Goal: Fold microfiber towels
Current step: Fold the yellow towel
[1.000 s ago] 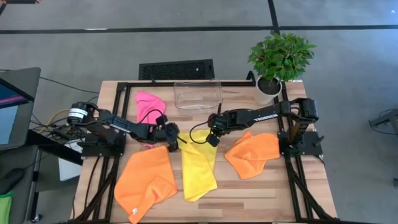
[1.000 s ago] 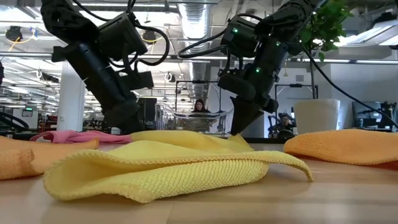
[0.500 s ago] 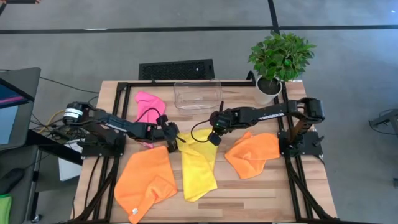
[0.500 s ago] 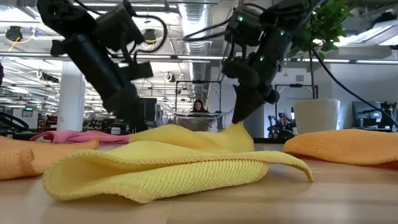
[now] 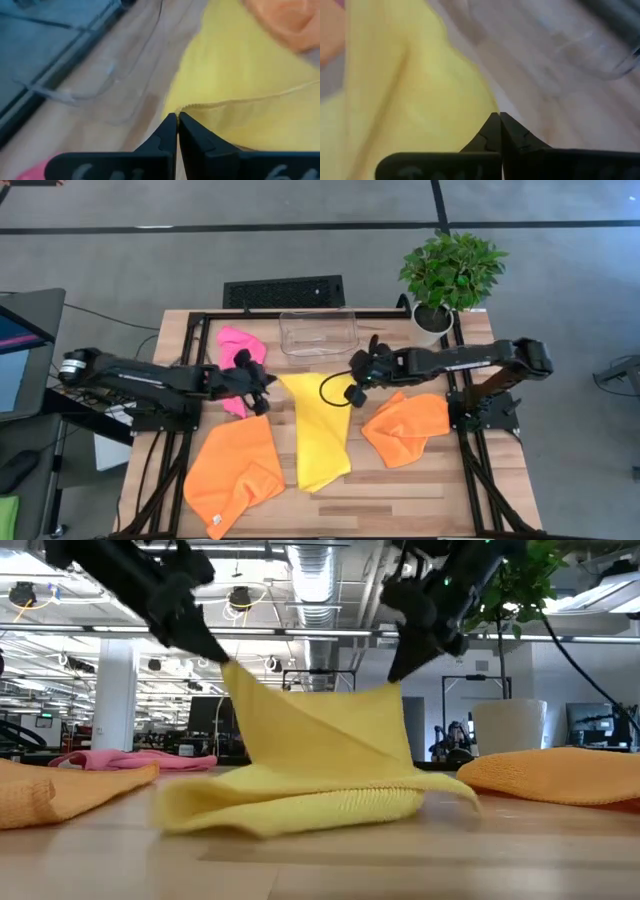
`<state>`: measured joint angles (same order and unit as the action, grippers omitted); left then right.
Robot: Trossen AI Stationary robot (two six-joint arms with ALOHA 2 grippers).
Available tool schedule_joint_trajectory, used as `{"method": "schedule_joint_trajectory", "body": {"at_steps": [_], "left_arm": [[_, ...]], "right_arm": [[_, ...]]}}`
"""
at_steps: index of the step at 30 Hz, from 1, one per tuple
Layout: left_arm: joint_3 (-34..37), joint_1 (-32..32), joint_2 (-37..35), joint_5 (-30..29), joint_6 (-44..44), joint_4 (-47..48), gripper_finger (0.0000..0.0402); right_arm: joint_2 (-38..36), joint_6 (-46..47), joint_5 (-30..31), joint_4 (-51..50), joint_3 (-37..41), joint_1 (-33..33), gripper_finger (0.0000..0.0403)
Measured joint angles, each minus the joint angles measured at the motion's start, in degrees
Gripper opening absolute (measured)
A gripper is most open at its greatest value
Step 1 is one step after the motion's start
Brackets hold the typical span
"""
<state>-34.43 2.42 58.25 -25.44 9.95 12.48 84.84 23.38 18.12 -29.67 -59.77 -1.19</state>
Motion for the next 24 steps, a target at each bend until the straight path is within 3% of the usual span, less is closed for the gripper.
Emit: {"method": "schedule_joint_trajectory", "body": {"at_steps": [9, 18, 24], "left_arm": [[-13.59, 0.15, -3.84, -0.53, -5.03, 16.31, 0.0000], [-27.62, 0.20, -2.80, 1.26, -12.82, 23.26, 0.0000], [-35.28, 0.11, 1.57, 8.55, -17.56, 25.67, 0.0000]], "right_arm": [[-9.08, -2.41, 7.81, -0.22, -0.02, 2.13, 0.0007], [-17.53, -4.67, 12.26, -0.31, -0.35, 4.64, 0.0007], [-20.03, -7.99, 16.97, -0.27, -2.08, 6.63, 0.0007]]}}
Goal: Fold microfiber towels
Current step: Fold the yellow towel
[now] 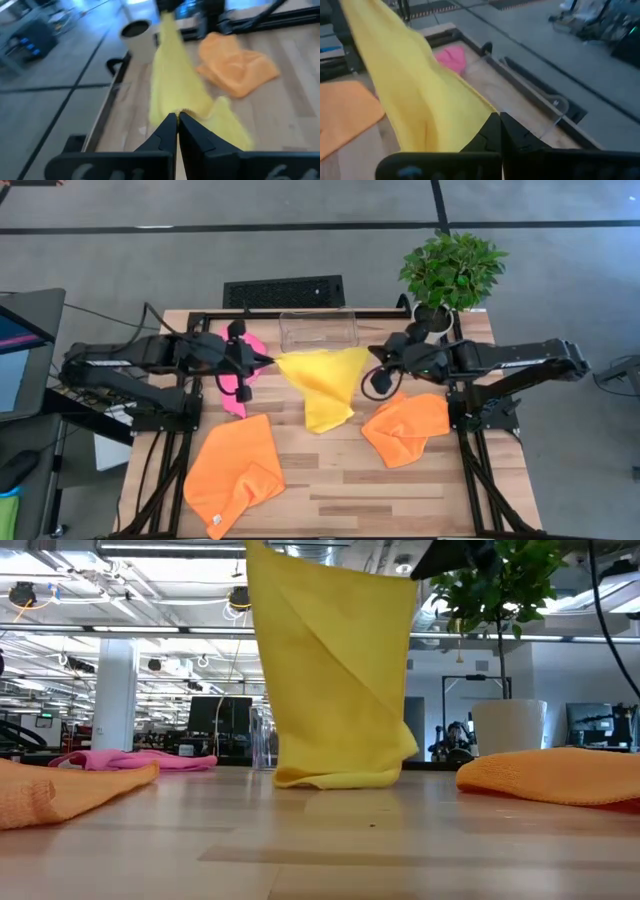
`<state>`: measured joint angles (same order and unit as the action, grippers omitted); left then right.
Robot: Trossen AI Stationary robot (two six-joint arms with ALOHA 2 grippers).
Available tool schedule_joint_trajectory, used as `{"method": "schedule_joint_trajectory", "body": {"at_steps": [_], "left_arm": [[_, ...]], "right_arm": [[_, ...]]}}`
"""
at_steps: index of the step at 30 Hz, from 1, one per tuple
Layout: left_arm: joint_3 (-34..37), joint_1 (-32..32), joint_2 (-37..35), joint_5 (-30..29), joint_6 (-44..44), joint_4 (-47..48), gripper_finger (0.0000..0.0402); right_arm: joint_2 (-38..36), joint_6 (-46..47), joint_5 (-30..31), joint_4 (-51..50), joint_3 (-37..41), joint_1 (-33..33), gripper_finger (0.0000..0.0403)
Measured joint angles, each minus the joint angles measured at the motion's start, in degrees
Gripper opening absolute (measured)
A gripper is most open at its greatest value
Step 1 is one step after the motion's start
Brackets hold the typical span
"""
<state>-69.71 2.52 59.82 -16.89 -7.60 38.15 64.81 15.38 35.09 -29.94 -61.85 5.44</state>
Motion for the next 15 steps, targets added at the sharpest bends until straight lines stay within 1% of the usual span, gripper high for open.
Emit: {"method": "schedule_joint_trajectory", "body": {"at_steps": [3, 6, 8, 11, 13, 15], "left_arm": [[-4.76, 0.04, 3.43, 3.35, -3.37, 2.30, 0.0000], [-10.96, 0.00, 6.75, 7.72, -7.49, 4.59, 0.0000], [-15.75, 0.00, 9.11, 10.23, -9.69, 7.80, 0.0000], [-23.97, 0.01, 12.58, 10.61, -10.72, 14.60, 0.0000], [-29.21, -0.20, 14.56, 10.38, -9.81, 20.88, 0.0000], [-32.90, -0.28, 16.26, 10.40, -7.78, 26.81, 0.0000]], "right_arm": [[-0.18, -2.56, 2.38, -0.17, -0.71, 1.15, 0.0007], [-0.17, -3.55, 2.82, -0.01, -1.53, 1.97, 0.0007], [-0.17, -3.92, 2.89, -0.03, -1.83, 2.47, 0.0007], [-0.15, -3.92, 4.74, -0.10, -1.85, 2.87, 0.0007], [-0.34, -3.93, 6.02, -0.50, -1.85, 2.90, 0.0007], [-0.83, -3.92, 6.66, -1.05, -1.86, 2.89, 0.0007]]}}
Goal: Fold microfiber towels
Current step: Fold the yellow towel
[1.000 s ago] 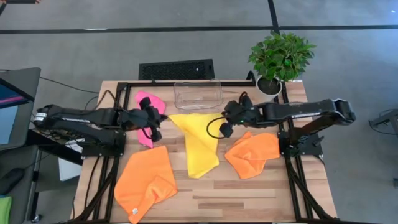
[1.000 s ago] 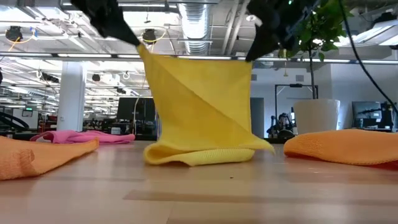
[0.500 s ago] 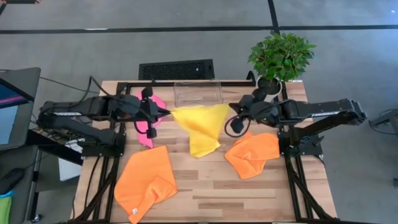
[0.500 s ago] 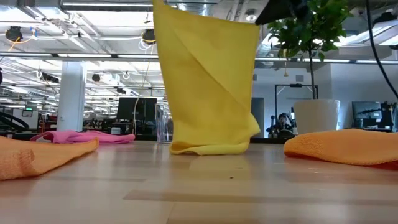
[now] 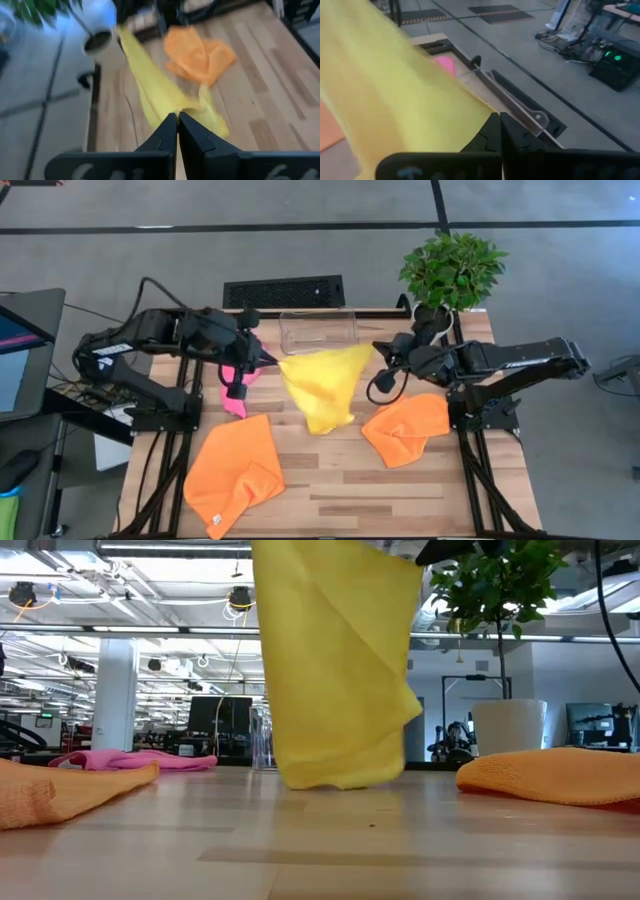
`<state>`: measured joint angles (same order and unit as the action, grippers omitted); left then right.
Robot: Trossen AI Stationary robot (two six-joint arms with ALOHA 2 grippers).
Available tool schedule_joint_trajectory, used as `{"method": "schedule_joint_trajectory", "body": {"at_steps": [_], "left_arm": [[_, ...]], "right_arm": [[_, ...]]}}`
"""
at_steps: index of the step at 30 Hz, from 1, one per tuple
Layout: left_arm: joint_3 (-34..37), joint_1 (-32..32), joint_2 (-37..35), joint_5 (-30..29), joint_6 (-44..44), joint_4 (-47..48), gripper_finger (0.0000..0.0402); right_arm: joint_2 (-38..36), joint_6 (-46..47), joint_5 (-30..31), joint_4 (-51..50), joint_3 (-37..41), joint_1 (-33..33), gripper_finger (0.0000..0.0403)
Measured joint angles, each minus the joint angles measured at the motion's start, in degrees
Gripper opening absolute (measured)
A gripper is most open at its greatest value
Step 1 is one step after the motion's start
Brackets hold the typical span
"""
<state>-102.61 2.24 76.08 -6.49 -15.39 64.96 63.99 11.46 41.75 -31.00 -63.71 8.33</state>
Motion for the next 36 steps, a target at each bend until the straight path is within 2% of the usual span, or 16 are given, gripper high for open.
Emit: {"method": "schedule_joint_trajectory", "body": {"at_steps": [5, 9, 18, 23, 27, 30, 36], "left_arm": [[-2.14, 0.04, 3.23, -0.79, 7.07, 11.69, 0.0000], [-0.63, 0.00, 5.08, -8.53, 9.75, 14.88, 0.0000], [-0.61, -1.51, 5.41, -25.61, 8.88, 9.88, 0.0000], [-0.85, -2.61, 4.95, -27.76, 5.83, 5.19, 0.0000], [-0.85, -2.80, 4.78, -32.49, 3.21, 2.03, 0.0000], [-0.85, -2.77, 4.78, -32.17, 2.57, 1.53, 0.0000], [-0.71, -1.85, 4.78, -25.40, 6.82, 4.05, 0.0000]], "right_arm": [[-0.70, -0.19, 1.24, 0.06, -0.06, 0.03, 0.0007], [-1.54, -1.49, 1.71, 0.30, -0.06, 0.03, 0.0007], [-3.80, -3.03, 3.87, 0.62, -0.03, 1.41, 0.0007], [-5.70, -5.71, 7.97, 1.17, 0.00, 2.21, 0.0007], [-6.62, -9.09, 8.51, 3.86, -0.01, 2.17, 0.0007], [-6.73, -11.17, 9.35, 5.43, 0.01, 2.17, 0.0007], [-5.83, -11.33, 9.29, 2.38, 0.01, 3.35, 0.0007]]}}
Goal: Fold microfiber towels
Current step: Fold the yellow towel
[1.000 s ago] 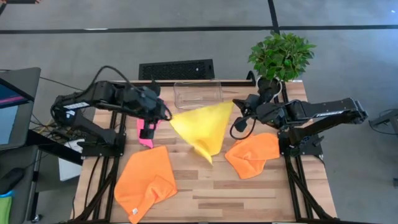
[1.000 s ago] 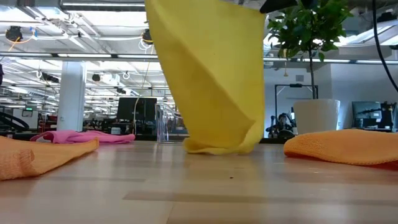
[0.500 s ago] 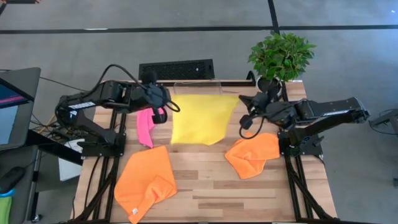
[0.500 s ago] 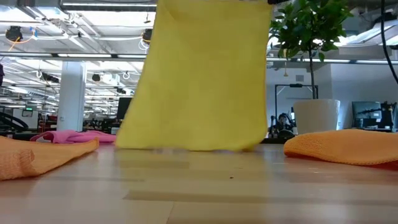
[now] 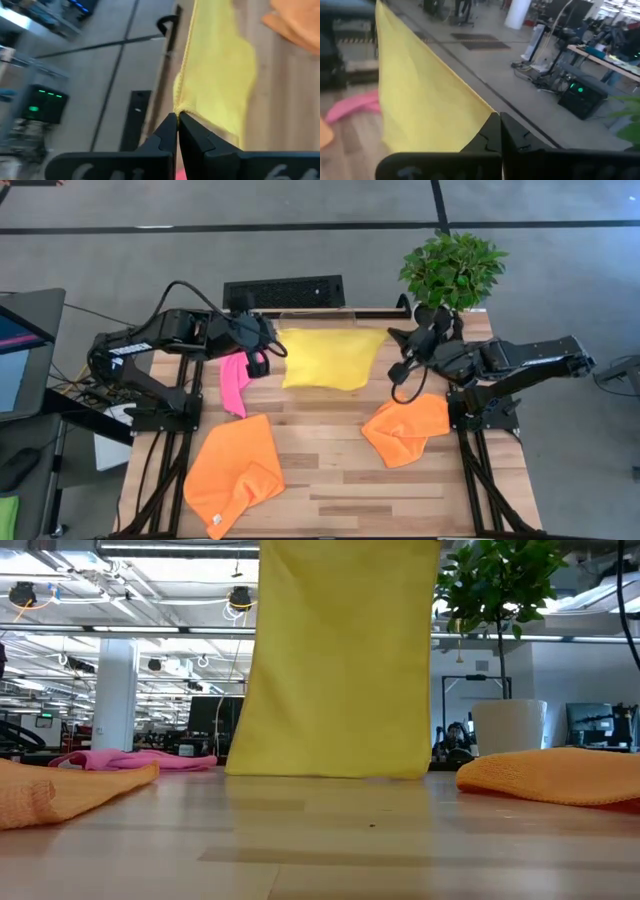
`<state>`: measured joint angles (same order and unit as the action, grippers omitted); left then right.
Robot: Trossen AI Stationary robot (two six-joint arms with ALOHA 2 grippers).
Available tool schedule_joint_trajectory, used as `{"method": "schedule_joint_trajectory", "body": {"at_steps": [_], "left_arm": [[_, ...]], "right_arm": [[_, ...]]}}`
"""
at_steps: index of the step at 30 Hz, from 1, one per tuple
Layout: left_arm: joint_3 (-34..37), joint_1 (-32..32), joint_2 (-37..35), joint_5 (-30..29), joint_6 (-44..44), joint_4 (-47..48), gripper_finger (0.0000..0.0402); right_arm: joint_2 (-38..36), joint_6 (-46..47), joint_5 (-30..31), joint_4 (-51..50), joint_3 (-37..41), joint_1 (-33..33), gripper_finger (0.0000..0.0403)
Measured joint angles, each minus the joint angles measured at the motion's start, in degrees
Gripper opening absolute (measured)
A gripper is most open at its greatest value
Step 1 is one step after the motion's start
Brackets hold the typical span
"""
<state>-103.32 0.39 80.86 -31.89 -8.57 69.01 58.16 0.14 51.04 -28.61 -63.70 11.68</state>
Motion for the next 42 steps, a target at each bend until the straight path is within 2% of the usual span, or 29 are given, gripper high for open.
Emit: {"method": "schedule_joint_trajectory", "body": {"at_steps": [9, 17, 23, 30, 42], "left_arm": [[0.48, 6.26, 0.74, 2.37, 10.67, 7.61, 0.0000], [3.01, 12.71, 2.41, 5.32, 18.09, 7.93, 0.0000], [10.01, 17.29, 2.56, 9.18, 23.17, 2.40, 0.0000], [19.61, 22.27, 2.58, 11.43, 31.39, -4.16, 0.0000], [36.56, 28.89, 2.58, 15.22, 43.71, -19.09, 0.0000]], "right_arm": [[1.56, 7.56, -3.36, -6.28, -0.01, 7.81, 0.0007], [3.04, 18.12, -3.94, -14.07, 0.02, 15.47, 0.0007], [6.49, 21.93, -9.61, -15.35, 0.04, 18.80, 0.0007], [14.83, 26.80, -16.80, -15.22, 0.02, 20.45, 0.0007], [31.32, 41.01, -22.37, -13.11, 0.04, 23.13, 0.0010]]}}
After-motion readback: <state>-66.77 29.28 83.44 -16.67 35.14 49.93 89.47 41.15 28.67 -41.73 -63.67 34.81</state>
